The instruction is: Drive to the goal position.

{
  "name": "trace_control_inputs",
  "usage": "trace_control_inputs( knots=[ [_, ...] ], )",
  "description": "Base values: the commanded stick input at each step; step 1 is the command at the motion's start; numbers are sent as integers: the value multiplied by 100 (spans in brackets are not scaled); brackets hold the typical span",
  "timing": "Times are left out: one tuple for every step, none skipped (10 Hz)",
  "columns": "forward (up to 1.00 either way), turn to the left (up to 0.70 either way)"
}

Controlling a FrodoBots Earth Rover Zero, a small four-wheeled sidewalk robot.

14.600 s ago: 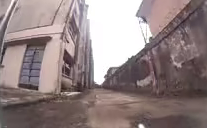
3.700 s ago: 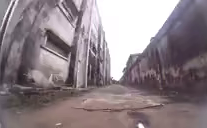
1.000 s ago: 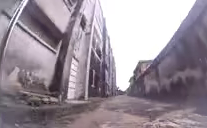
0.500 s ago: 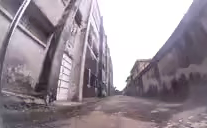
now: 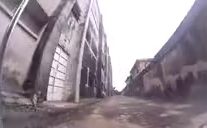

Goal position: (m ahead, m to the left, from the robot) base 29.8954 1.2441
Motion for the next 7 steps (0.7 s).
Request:
trace_control_inputs(
  knots=[
    [100,0],
    [100,0],
    [100,0],
    [100,0],
    [100,0],
    [100,0],
    [100,0]
  ],
)
